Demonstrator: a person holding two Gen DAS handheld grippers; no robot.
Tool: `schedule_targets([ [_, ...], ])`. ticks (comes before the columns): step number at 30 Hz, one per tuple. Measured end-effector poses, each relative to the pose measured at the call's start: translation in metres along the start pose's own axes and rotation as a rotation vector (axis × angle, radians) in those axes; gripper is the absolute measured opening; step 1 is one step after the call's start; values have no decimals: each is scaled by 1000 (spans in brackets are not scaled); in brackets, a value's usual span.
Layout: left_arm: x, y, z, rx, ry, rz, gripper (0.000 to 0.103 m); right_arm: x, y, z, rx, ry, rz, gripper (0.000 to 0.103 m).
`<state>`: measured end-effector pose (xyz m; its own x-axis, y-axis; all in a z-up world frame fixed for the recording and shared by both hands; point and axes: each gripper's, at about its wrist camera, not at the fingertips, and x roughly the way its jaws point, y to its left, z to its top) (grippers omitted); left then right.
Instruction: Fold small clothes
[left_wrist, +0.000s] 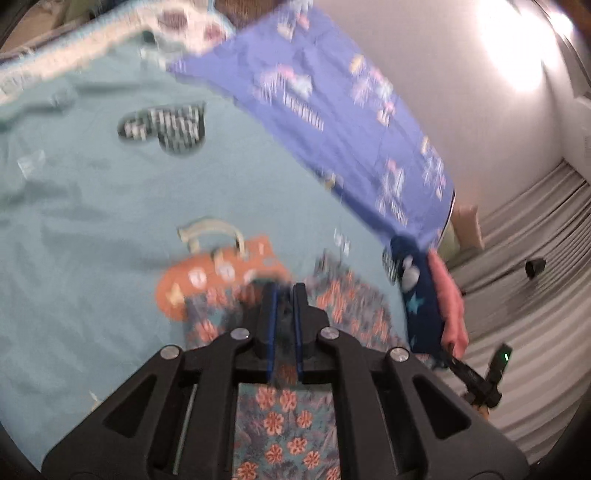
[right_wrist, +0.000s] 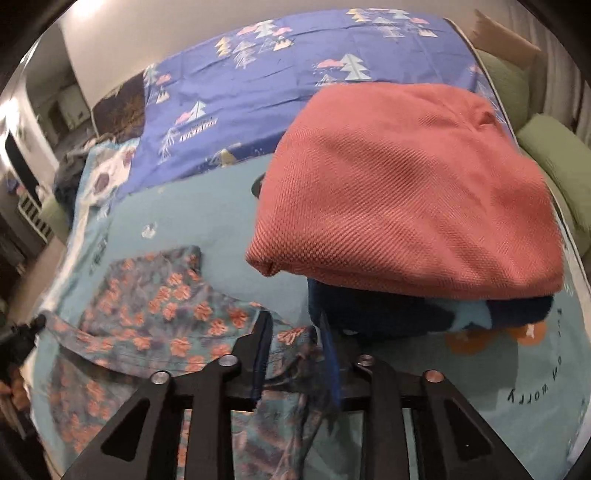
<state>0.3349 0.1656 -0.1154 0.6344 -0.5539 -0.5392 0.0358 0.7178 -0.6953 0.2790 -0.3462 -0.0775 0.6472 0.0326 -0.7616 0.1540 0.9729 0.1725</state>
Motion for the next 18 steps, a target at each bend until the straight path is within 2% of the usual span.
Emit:
schedule_targets([
  [1, -7, -2, 5, 10, -18, 7, 13, -11, 1, 1, -12, -41, -22, 69],
  [3, -26, -10, 13, 41, -47, -5, 13, -36, 7, 3, -51, -132, -58, 82],
  [5, -36, -18, 14, 84, -49, -28, 13, -55, 15, 1, -86, -173, -67, 82],
  [8, -40, -37, 1, 202, -12, -33, 16, -66, 37, -12, -157, -175, -5, 82],
  [10, -31, -55, -20, 320, 56, -11, 23, -60, 55, -23, -204, -118, 30, 81],
  [14, -8, -78, -52, 480, 170, 2, 23, -18, 94, -51, -121, 157, 187, 75],
  [16, 11, -86, -63, 513, 249, -6, 27, 1, 117, -61, -188, 223, 154, 72],
  [18, 26, -86, -70, 501, 297, -13, 31, 31, 145, -68, -290, 264, 73, 72],
])
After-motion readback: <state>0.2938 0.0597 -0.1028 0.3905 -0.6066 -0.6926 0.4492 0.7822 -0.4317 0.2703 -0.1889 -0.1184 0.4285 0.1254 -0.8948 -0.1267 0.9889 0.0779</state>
